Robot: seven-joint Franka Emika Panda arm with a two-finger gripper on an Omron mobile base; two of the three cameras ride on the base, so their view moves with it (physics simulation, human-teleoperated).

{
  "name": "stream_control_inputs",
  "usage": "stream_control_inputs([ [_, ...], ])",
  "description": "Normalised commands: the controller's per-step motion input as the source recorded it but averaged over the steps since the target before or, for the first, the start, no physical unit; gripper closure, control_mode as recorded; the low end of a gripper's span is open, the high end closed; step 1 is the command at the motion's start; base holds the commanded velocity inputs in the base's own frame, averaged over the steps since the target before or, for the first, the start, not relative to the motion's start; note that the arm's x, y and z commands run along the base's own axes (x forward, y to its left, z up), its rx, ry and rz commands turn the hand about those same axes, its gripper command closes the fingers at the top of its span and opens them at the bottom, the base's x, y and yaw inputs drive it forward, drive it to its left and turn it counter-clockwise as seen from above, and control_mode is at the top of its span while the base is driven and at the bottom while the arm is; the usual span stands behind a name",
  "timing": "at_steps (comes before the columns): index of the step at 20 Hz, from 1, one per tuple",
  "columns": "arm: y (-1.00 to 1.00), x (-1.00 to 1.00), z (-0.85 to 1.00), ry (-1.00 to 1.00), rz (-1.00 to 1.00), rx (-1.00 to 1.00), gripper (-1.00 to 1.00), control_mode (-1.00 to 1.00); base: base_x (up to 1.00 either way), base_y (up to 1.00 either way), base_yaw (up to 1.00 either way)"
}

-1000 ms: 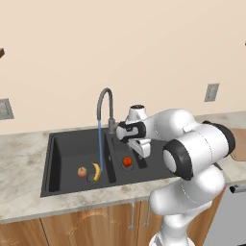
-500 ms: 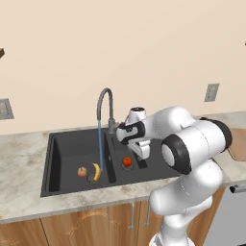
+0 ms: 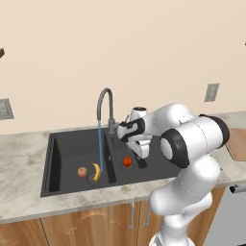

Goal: Pick the peach, apple, banana from the sink and place them on the cutting board to airdry. Then turn off the sink faucet.

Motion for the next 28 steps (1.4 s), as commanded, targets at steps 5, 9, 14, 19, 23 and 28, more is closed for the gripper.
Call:
stream_control_inputs([
  [5, 0.00, 0.08, -0.15, 0.00, 0.00, 0.02, -1.00, -1.00, 0.00, 0.00, 0.00],
  [9, 0.00, 0.17, -0.27, 0.00, 0.00, 0.01, -1.00, -1.00, 0.00, 0.00, 0.00],
  [14, 0.00, 0.11, -0.13, 0.00, 0.00, 0.02, -1.00, -1.00, 0.00, 0.00, 0.00],
  [19, 0.00, 0.10, -0.10, 0.00, 0.00, 0.03, -1.00, -1.00, 0.00, 0.00, 0.00],
  [23, 0.00, 0.16, -0.15, 0.00, 0.00, 0.01, -1.00, -1.00, 0.00, 0.00, 0.00],
  [28, 0.00, 0.17, -0.19, 0.00, 0.00, 0.01, -1.00, -1.00, 0.00, 0.00, 0.00],
])
